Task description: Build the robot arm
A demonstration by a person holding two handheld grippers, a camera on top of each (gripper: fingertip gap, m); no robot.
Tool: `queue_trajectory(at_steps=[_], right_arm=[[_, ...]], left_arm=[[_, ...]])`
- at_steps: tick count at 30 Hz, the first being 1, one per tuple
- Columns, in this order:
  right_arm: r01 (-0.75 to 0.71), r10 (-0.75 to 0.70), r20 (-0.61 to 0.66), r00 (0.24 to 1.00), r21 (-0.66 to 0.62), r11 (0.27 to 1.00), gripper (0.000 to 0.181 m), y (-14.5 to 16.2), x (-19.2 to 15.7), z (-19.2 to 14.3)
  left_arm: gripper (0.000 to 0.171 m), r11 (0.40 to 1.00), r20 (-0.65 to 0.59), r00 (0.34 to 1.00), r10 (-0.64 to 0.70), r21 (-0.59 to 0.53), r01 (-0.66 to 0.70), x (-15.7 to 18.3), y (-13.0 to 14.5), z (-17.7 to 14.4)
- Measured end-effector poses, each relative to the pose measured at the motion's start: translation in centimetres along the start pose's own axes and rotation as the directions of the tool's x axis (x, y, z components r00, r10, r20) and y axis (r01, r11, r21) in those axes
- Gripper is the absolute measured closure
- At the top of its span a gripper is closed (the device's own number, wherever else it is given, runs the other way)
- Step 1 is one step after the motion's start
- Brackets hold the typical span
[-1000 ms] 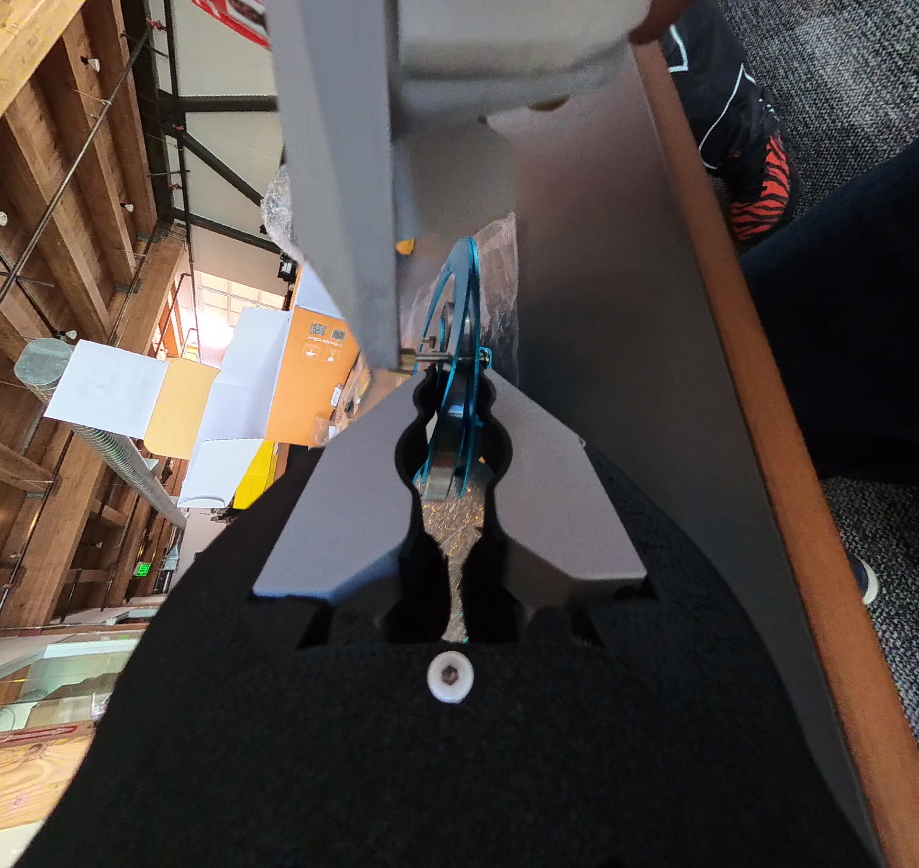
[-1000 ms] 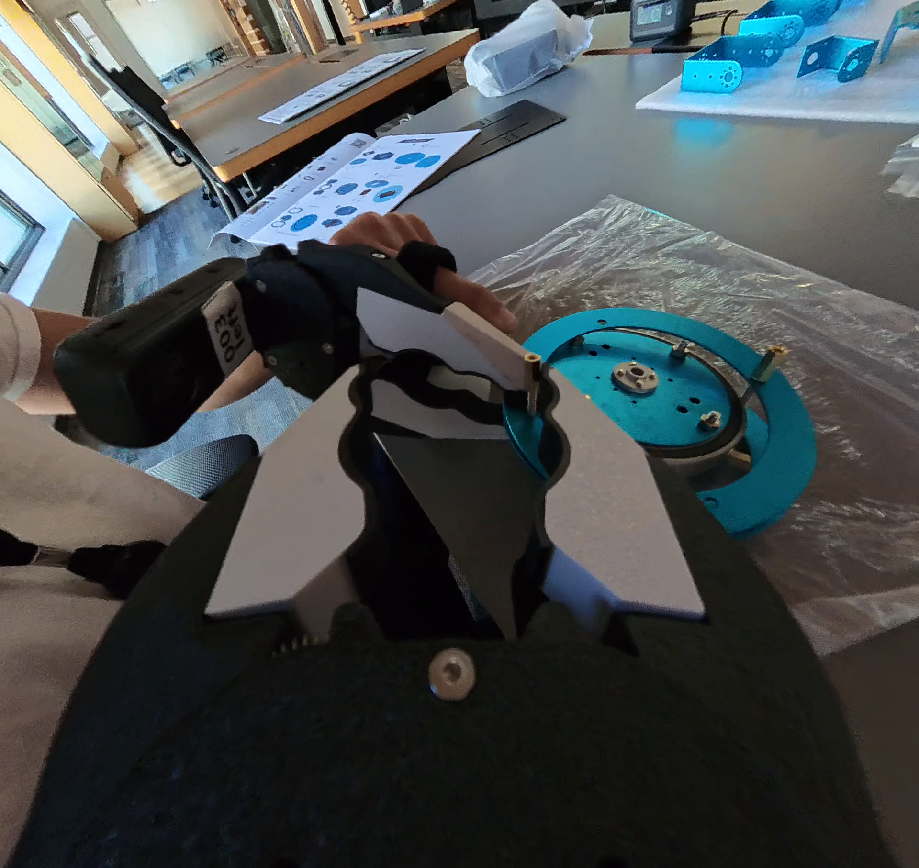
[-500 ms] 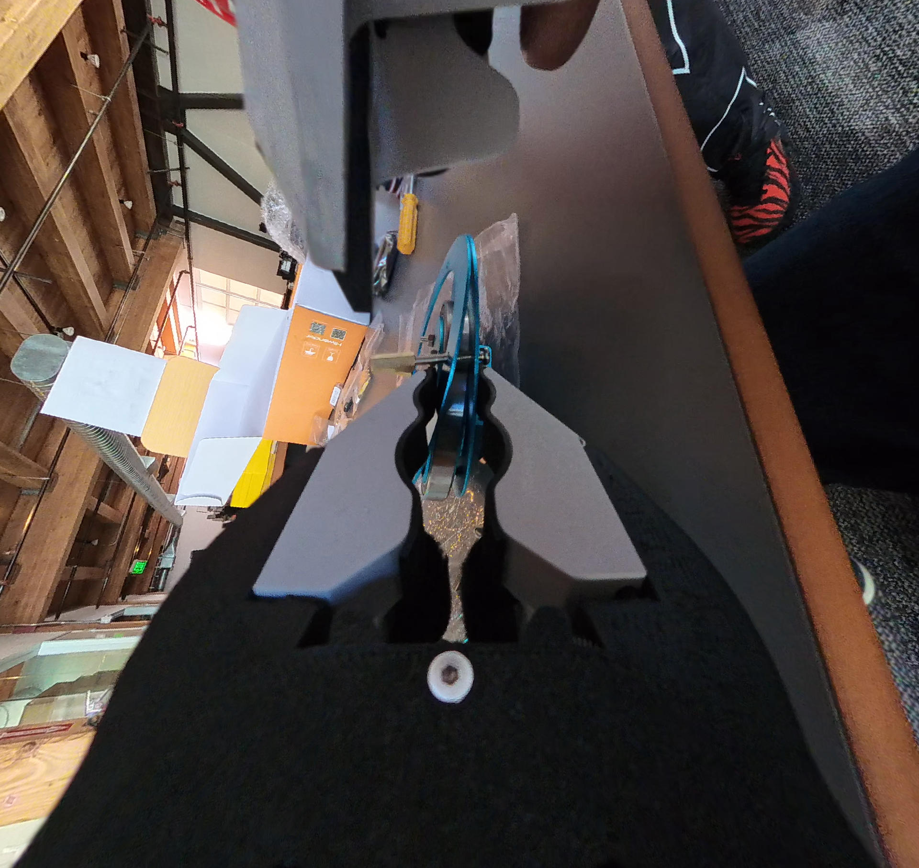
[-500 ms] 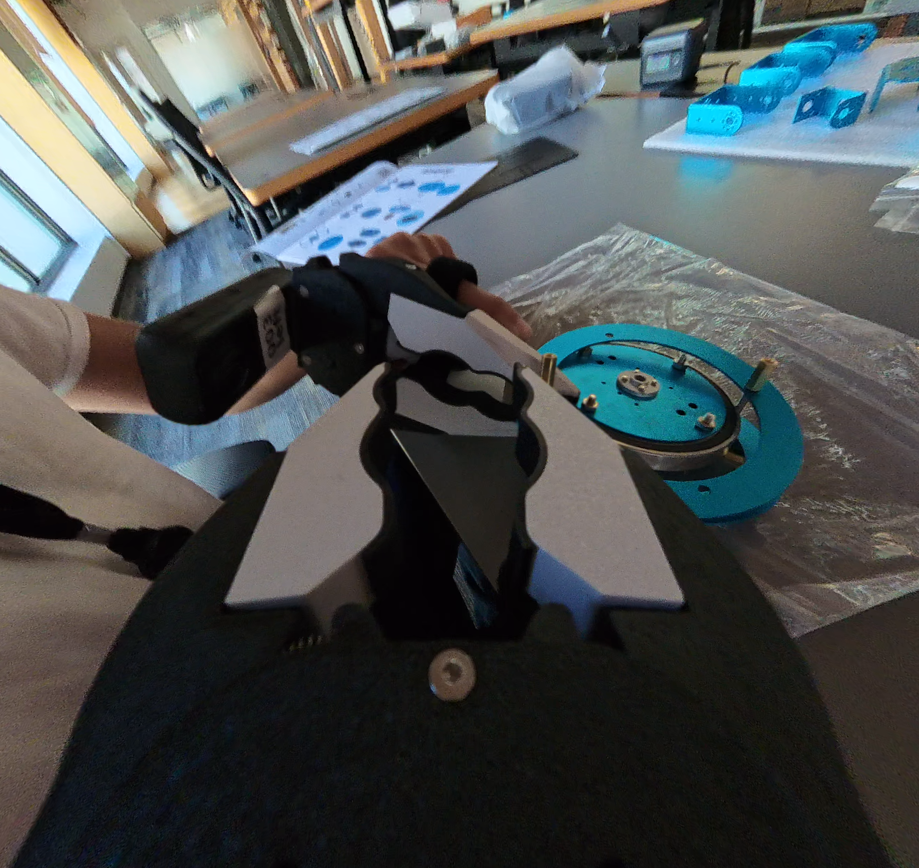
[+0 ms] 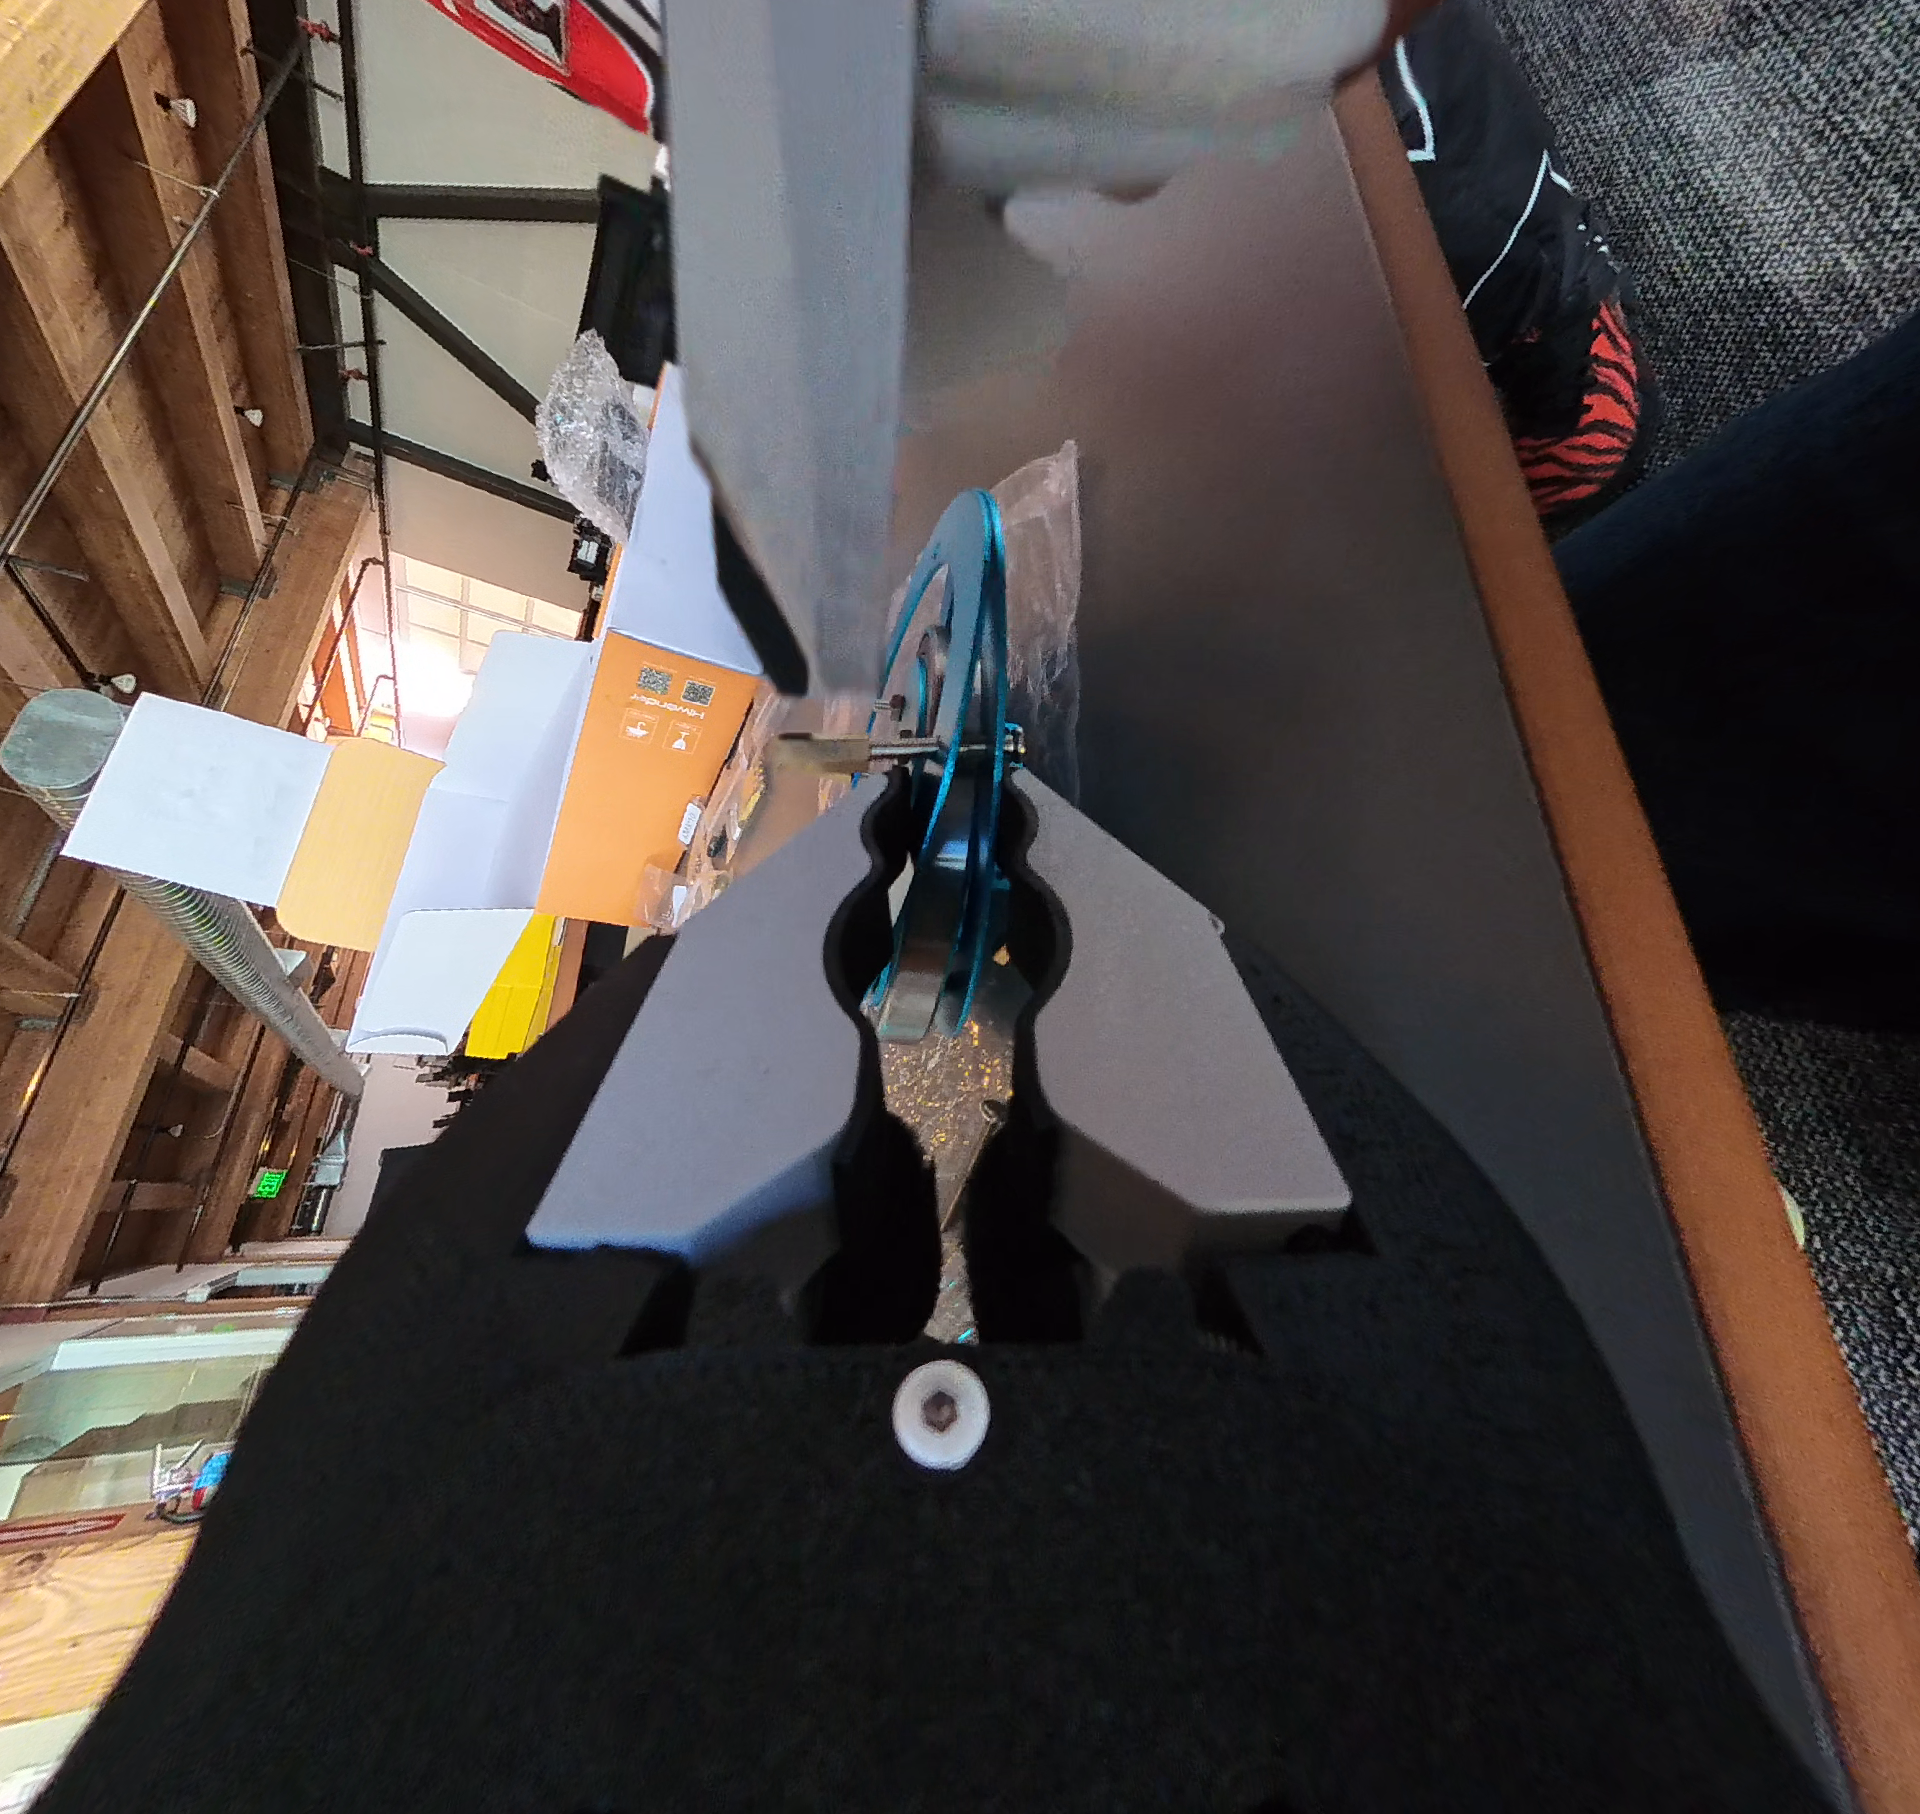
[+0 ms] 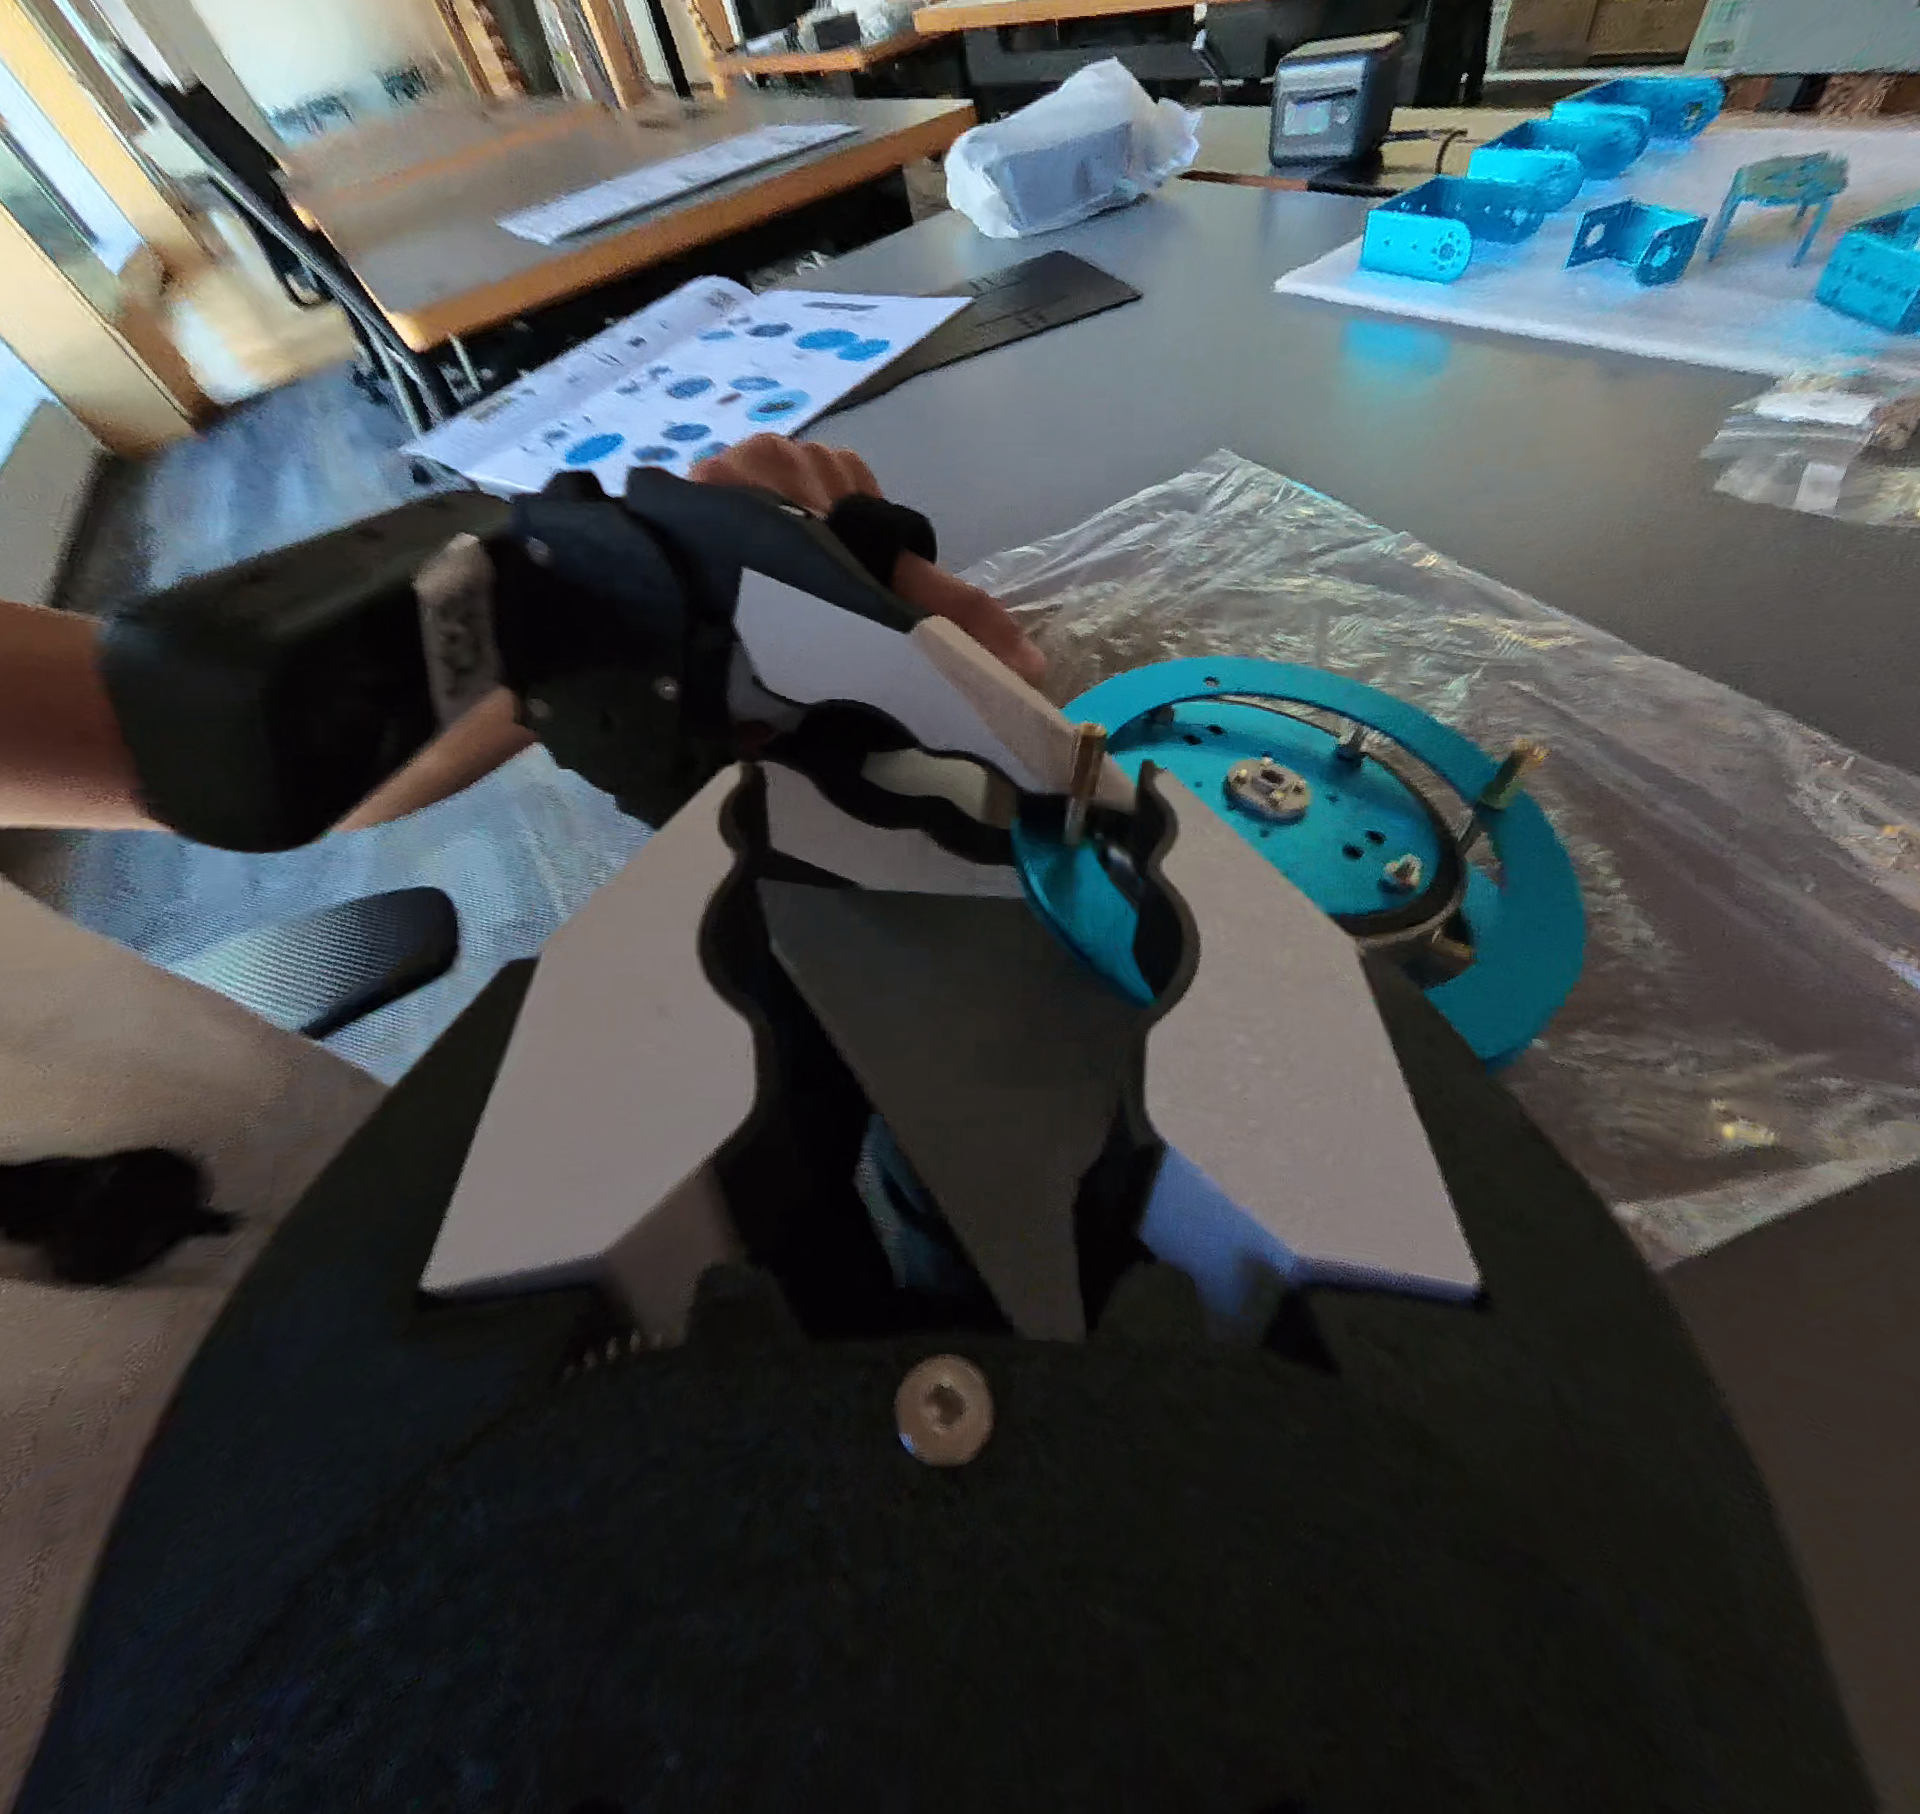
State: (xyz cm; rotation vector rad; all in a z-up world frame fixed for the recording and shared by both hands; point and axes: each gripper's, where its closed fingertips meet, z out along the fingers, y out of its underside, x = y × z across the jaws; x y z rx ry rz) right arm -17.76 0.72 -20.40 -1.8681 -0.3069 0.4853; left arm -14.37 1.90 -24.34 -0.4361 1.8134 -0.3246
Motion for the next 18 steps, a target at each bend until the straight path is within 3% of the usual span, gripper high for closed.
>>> queue_trajectory(at_steps=[3, 6, 7, 8, 11, 15, 18], right_arm=[[0.053, -0.051, 0.038, 0.998, -0.042, 0.998, 0.109, 0.7, -0.2, 1.7], [0.034, -0.031, 0.059, 0.998, -0.058, 0.998, 0.108, 0.9, -1.1, 0.8], [0.056, -0.053, 0.054, 0.997, -0.058, 0.997, 0.111, 1.1, -1.2, 0.2], [0.086, -0.083, 0.073, 0.994, -0.04, 0.996, 0.131, 1.0, -1.6, -0.4], [0.077, -0.077, 0.057, 0.995, 0.0, 0.997, 0.12, 0.4, -1.3, -1.1], [0.139, -0.139, 0.023, 0.99, -0.021, 0.99, 0.102, 1.0, 0.0, 0.7], [0.18, -0.18, 0.0, 0.984, -0.02, 0.983, 0.105, 1.4, 0.8, 1.7]], left_arm=[[0.155, 1.0, -0.005, 1.0, -0.008, 0.004, 0.008, 0.1, 0.0, 0.0], [0.155, 0.999, -0.022, 0.999, -0.032, 0.024, 0.033, 0.2, -0.2, 0.0], [0.155, 0.999, -0.023, 0.999, -0.04, 0.03, 0.04, 0.2, -0.3, 0.0], [0.155, 0.999, -0.018, 0.999, -0.046, 0.029, 0.046, 0.1, -0.2, 0.0], [0.156, 0.997, -0.008, 0.997, -0.074, 0.026, 0.075, -0.4, 0.2, 0.1], [0.155, 0.992, -0.013, 0.993, -0.12, 0.04, 0.12, -0.7, 0.3, 0.0], [0.154, 0.991, -0.019, 0.991, -0.132, 0.031, 0.133, -0.7, 0.7, 0.1]])
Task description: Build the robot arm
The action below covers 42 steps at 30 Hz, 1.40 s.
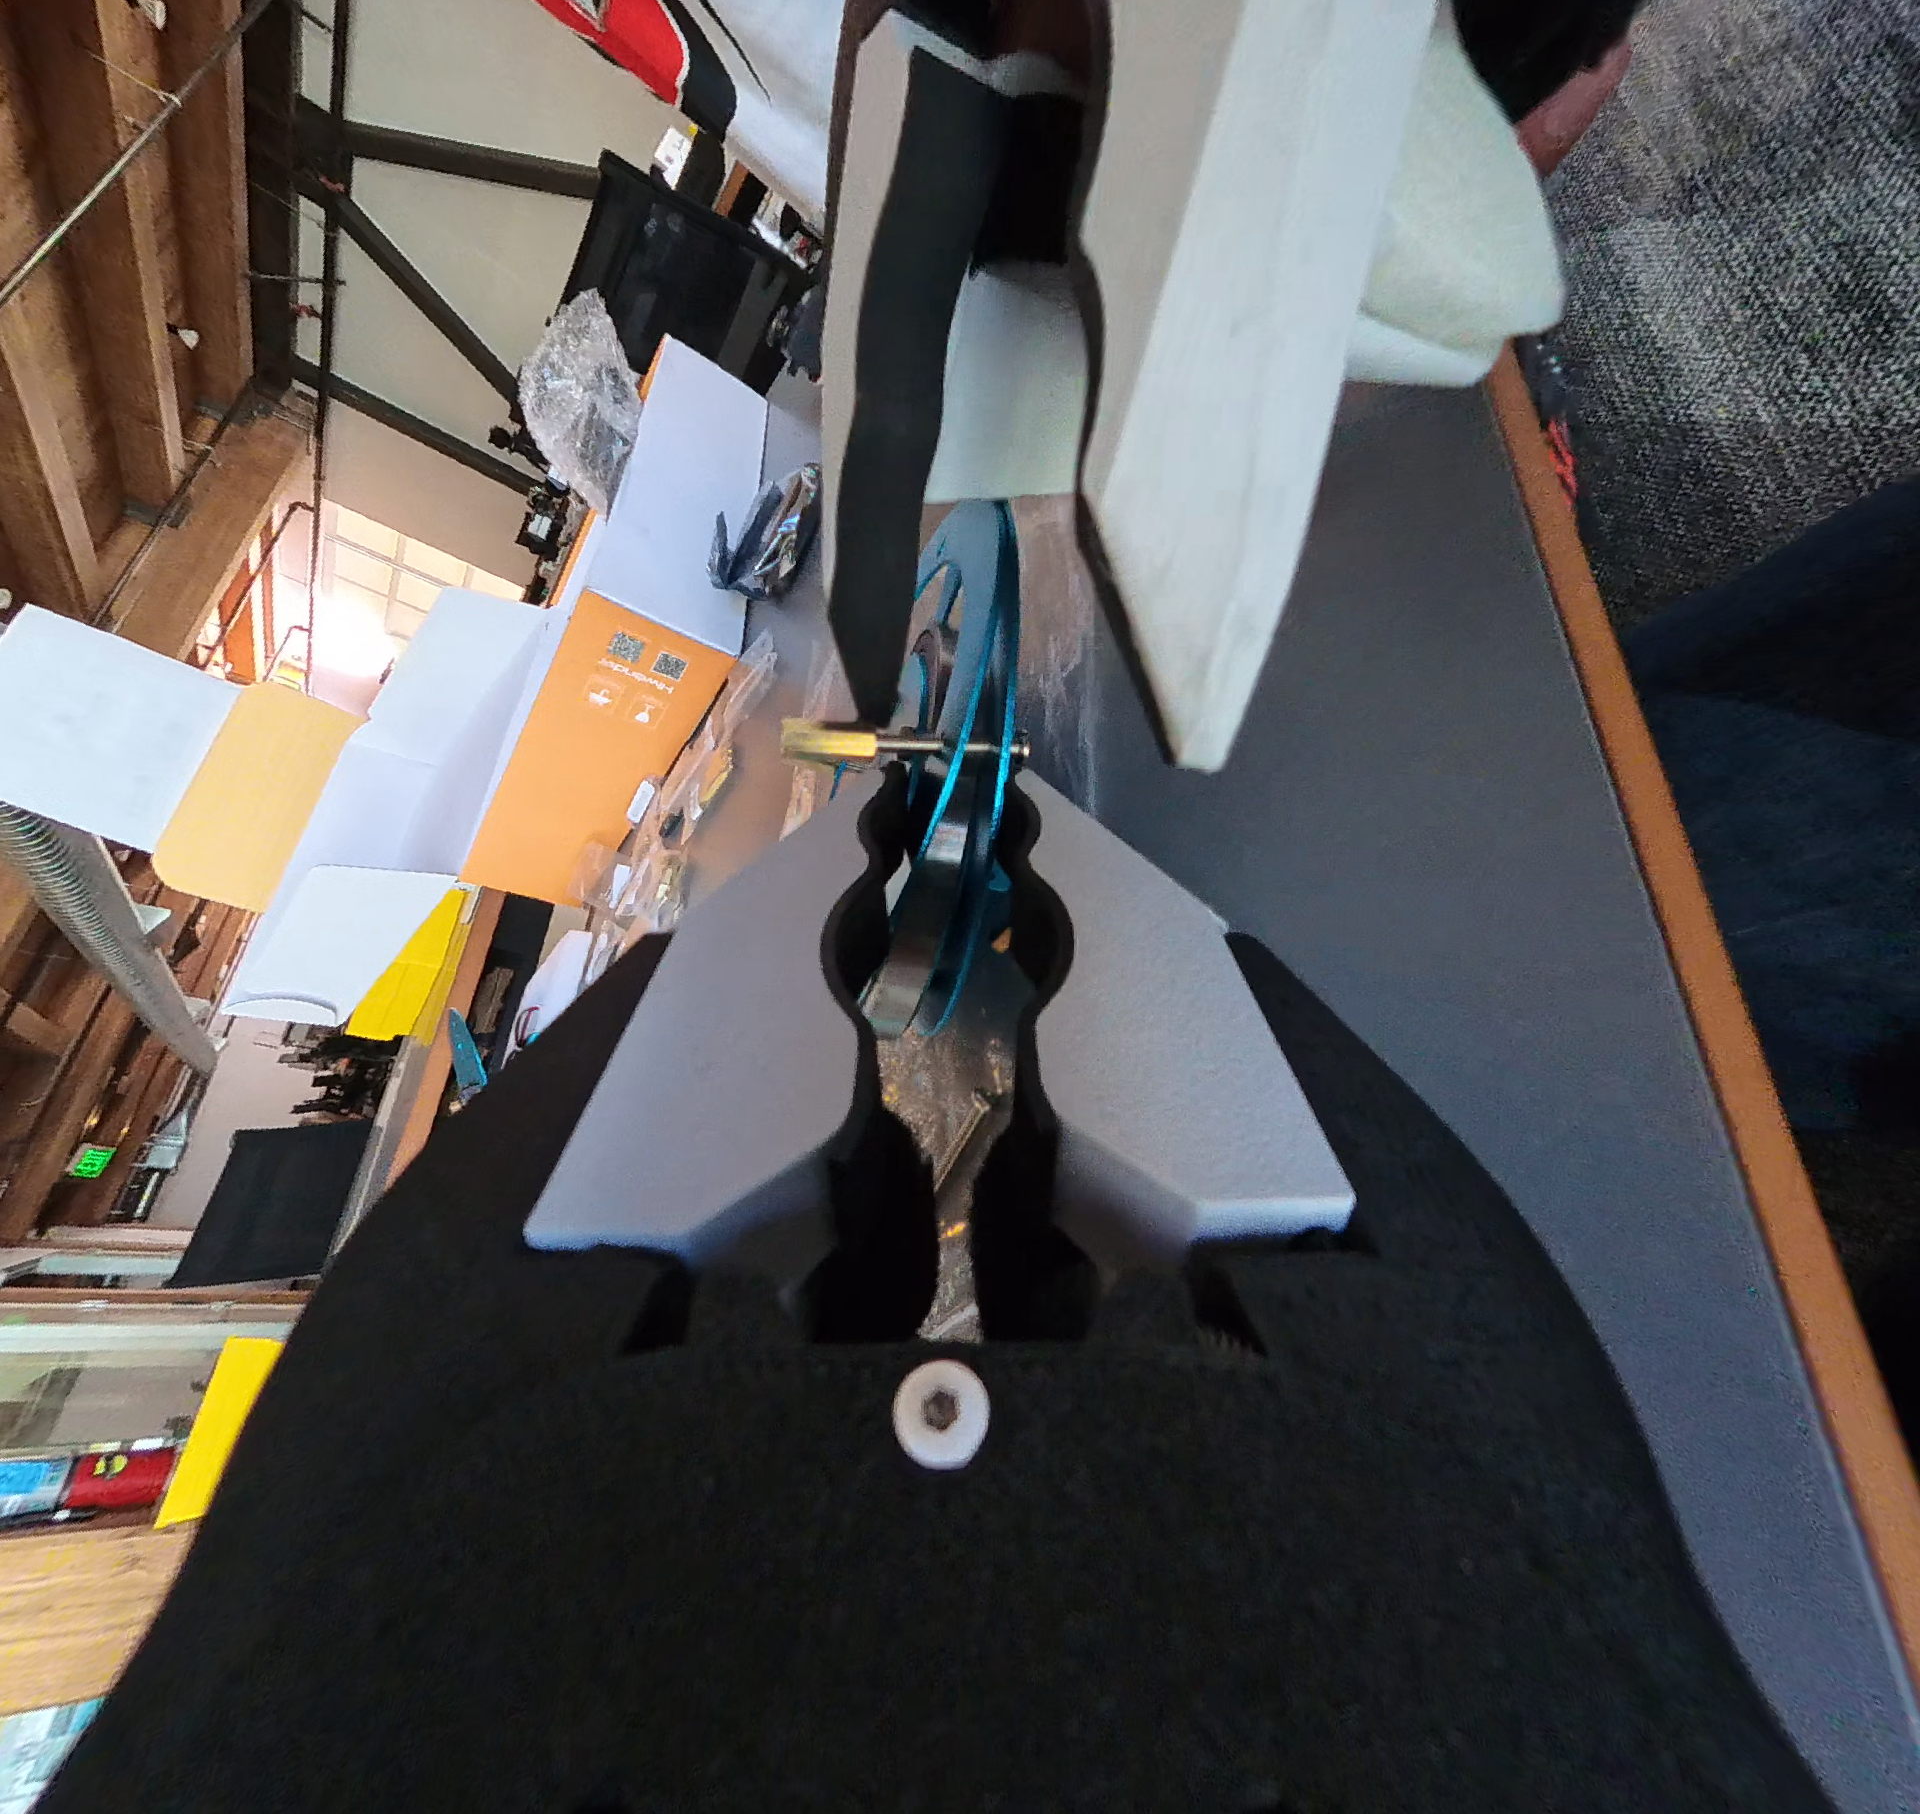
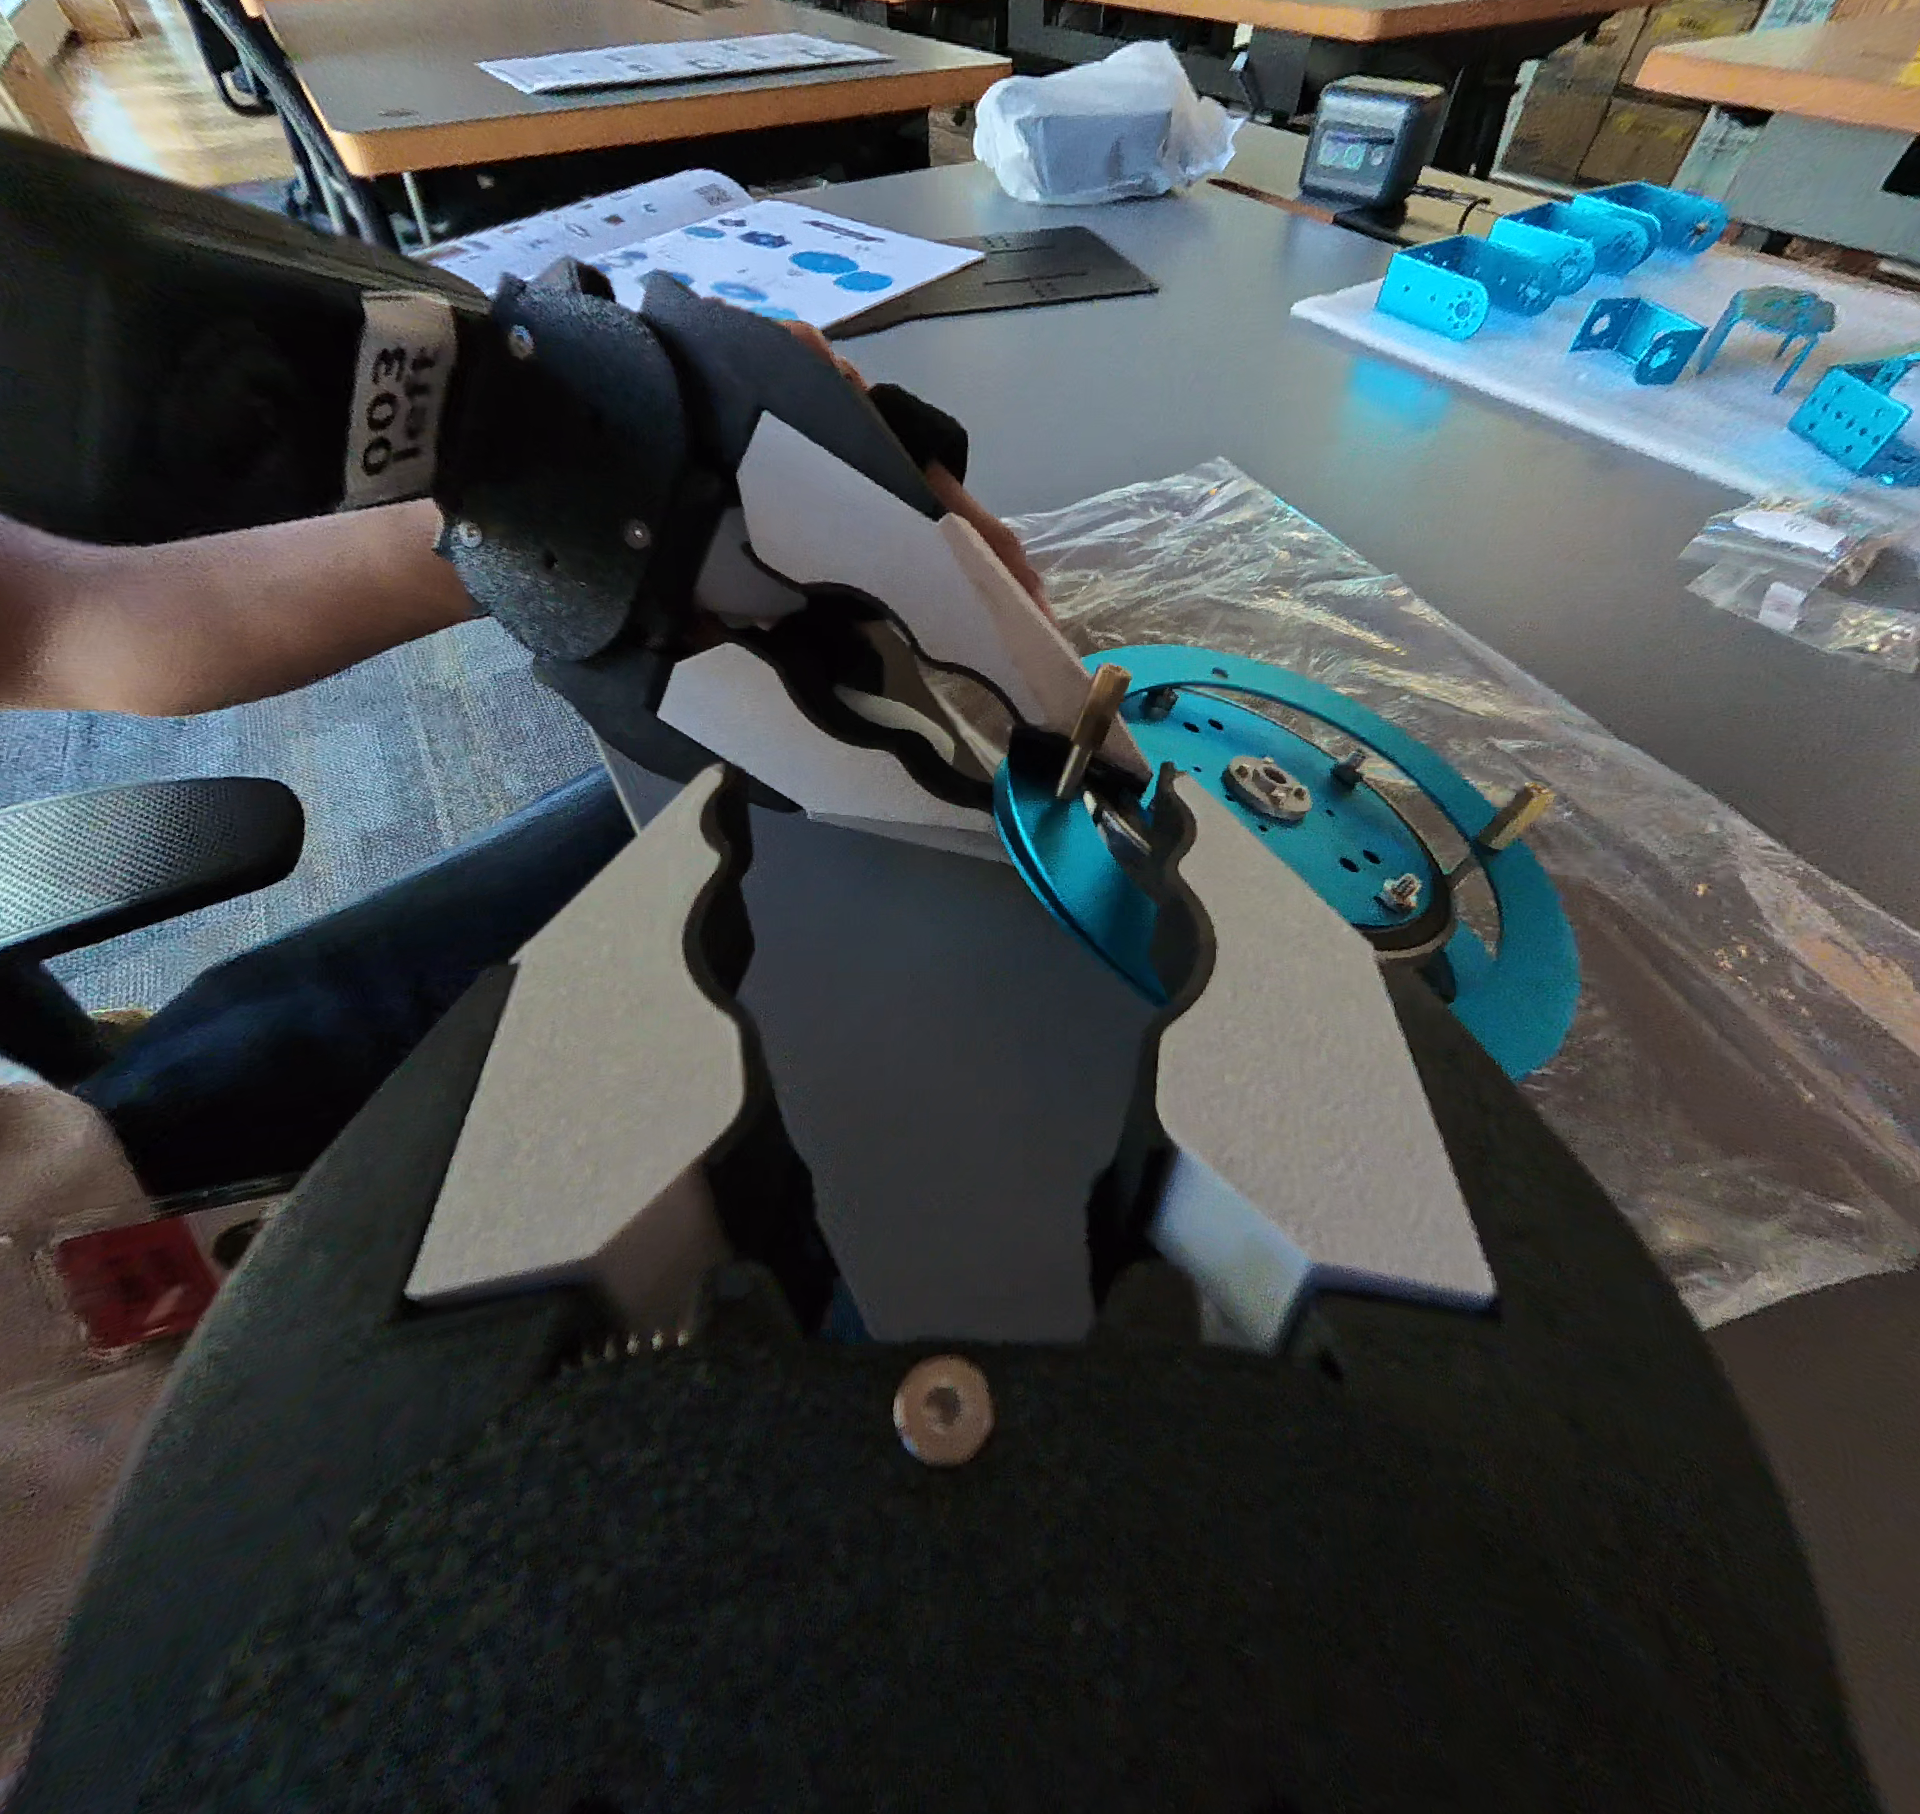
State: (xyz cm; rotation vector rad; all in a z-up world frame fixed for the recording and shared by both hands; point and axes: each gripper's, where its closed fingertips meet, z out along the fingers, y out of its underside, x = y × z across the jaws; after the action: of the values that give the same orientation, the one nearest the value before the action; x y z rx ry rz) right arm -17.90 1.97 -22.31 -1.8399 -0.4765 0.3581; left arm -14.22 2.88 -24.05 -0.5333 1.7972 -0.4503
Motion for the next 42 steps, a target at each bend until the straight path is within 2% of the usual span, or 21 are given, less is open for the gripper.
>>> queue_trajectory(at_steps=[2, 3, 4, 6, 8, 10, 12, 14, 15, 17, 19, 21, 27, 42], right_arm=[[-0.045, 0.046, 0.071, 0.996, -0.003, 0.999, 0.111, 0.0, -1.3, -0.1], [-0.079, 0.08, 0.091, 0.993, -0.008, 0.997, 0.108, 0.0, -1.8, -0.4], [-0.038, 0.04, 0.153, 0.987, -0.017, 0.999, 0.146, 0.0, -2.8, -1.2], [-0.013, 0.016, 0.093, 0.996, -0.031, 0.999, 0.138, -0.2, -1.8, -2.6], [0.146, -0.152, -0.04, 0.988, -0.128, 0.981, 0.133, 0.6, 0.4, -3.7], [0.305, -0.346, -0.147, 0.927, -0.242, 0.921, 0.124, 1.3, 2.4, -3.9], [0.415, -0.471, -0.157, 0.868, -0.292, 0.862, 0.125, 1.4, 2.5, -2.8], [0.508, -0.599, -0.172, 0.782, -0.381, 0.773, 0.125, 2.1, 3.3, -1.6], [0.548, -0.658, -0.195, 0.728, -0.411, 0.728, 0.133, 2.0, 3.9, -1.3], [0.617, -0.732, -0.217, 0.646, -0.417, 0.667, 0.165, 1.6, 4.1, -1.0], [0.657, -0.77, -0.222, 0.598, -0.414, 0.63, 0.169, 1.1, 4.1, -0.9], [0.651, -0.763, -0.212, 0.611, -0.413, 0.637, 0.17, 1.0, 4.1, -0.9], [0.564, -0.652, -0.207, 0.729, -0.357, 0.744, 0.168, 0.8, 4.2, -1.0], [0.501, -0.576, -0.192, 0.795, -0.327, 0.801, 0.166, 0.6, 4.0, -0.8]], left_arm=[[0.154, 1.0, -0.017, 1.0, -0.007, 0.004, 0.007, 0.2, 0.1, 0.0], [0.154, 1.0, -0.022, 1.0, -0.004, 0.006, 0.004, 0.3, 0.1, 0.1], [0.153, 1.0, -0.022, 1.0, 0.001, 0.005, -0.001, 0.4, 0.1, 0.1], [0.153, 1.0, -0.028, 1.0, -0.001, 0.006, 0.001, 0.4, 0.1, 0.2], [0.153, 1.0, -0.03, 1.0, -0.008, 0.009, 0.009, 0.3, 0.1, 0.1], [0.153, 0.999, -0.035, 0.999, -0.03, 0.012, 0.03, 0.1, 0.0, 0.0], [0.154, 0.999, -0.039, 0.998, -0.042, 0.016, 0.042, 0.0, -0.1, 0.0], [0.153, 0.999, -0.043, 0.998, -0.045, 0.016, 0.045, -0.1, -0.1, 0.0], [0.153, 0.999, -0.043, 0.998, -0.046, 0.016, 0.047, -0.1, -0.1, 0.0], [0.154, 0.998, -0.042, 0.997, -0.058, 0.016, 0.059, -0.2, 0.0, -0.1], [0.154, 0.998, -0.031, 0.997, -0.068, 0.016, 0.069, -0.4, -0.1, -0.2], [0.153, 0.998, -0.012, 0.998, -0.068, 0.017, 0.068, -0.6, -0.1, -0.2], [0.153, 0.993, -0.001, 0.993, -0.12, 0.016, 0.12, -0.8, -0.3, -0.1], [0.152, 0.991, 0.009, 0.991, -0.13, 0.035, 0.13, -1.0, -0.4, -0.4]])
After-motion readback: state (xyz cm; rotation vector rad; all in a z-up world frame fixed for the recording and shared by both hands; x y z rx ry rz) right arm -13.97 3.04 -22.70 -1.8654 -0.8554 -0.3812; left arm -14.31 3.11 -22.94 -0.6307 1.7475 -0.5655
